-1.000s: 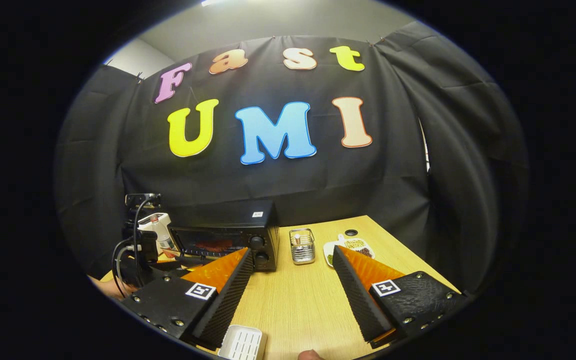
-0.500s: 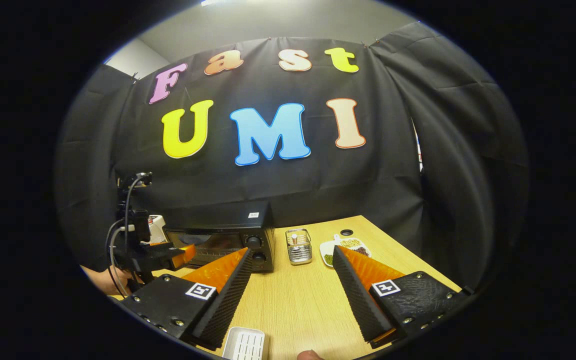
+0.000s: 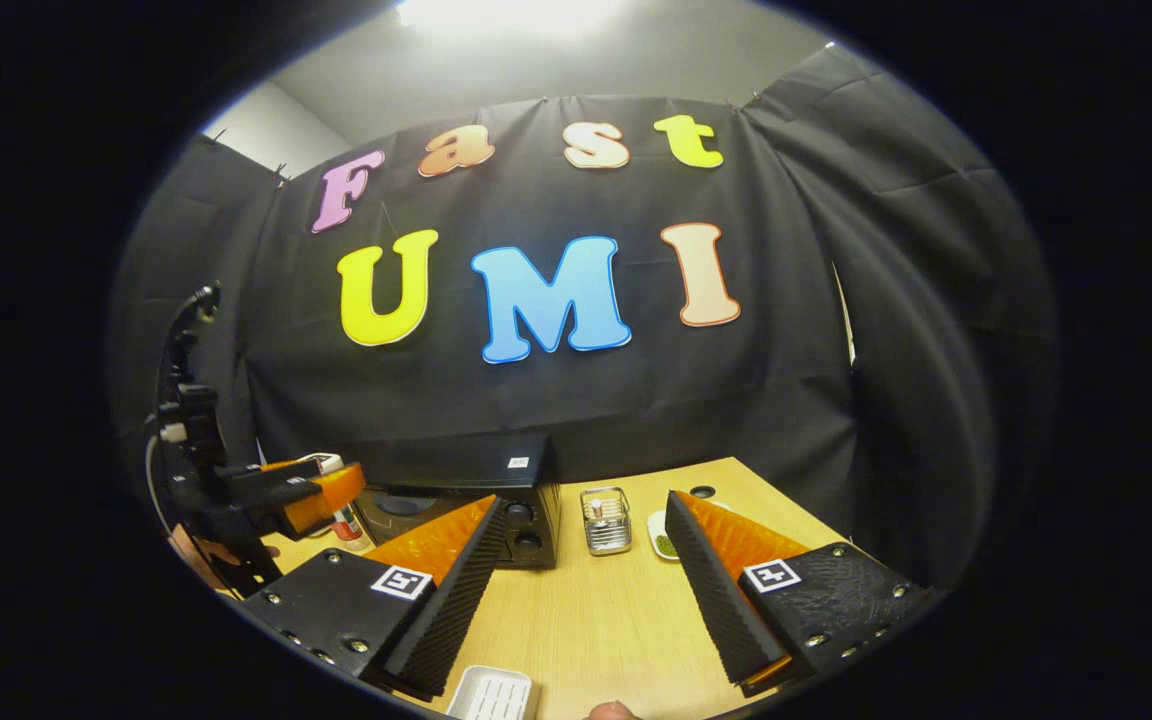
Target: Open the electric oven with the left hand, put the food in, and close the electric oven.
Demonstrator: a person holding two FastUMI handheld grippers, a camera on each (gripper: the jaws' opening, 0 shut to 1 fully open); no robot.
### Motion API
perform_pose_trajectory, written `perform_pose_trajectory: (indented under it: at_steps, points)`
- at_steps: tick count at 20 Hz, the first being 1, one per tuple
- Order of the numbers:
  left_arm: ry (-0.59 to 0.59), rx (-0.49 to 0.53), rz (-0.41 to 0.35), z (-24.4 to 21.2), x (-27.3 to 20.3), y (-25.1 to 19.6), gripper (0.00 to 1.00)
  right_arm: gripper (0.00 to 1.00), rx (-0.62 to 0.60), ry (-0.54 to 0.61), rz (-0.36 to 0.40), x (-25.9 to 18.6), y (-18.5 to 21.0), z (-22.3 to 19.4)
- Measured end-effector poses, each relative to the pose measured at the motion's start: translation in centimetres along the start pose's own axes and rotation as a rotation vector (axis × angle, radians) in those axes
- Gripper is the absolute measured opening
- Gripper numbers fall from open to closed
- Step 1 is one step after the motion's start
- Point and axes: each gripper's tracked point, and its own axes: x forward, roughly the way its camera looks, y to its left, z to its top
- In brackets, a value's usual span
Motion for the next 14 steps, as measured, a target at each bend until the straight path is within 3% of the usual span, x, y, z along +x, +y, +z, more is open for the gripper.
perform_pose_trajectory:
  at_steps: [1,5,14]
  points:
    - [-0.022,-0.003,0.007,1.2,-1.4,-0.4,0.96,0.98,-0.019,-0.009,0.005,-0.7,-0.5,0.3]
    - [-0.098,0.003,0.048,3.9,-8.0,-1.6,0.98,0.98,-0.059,-0.048,0.041,-3.5,-2.2,1.8]
    - [-0.127,0.006,0.152,5.8,-19.7,-2.4,1.0,0.98,-0.121,-0.11,0.117,-9.8,-2.5,4.0]
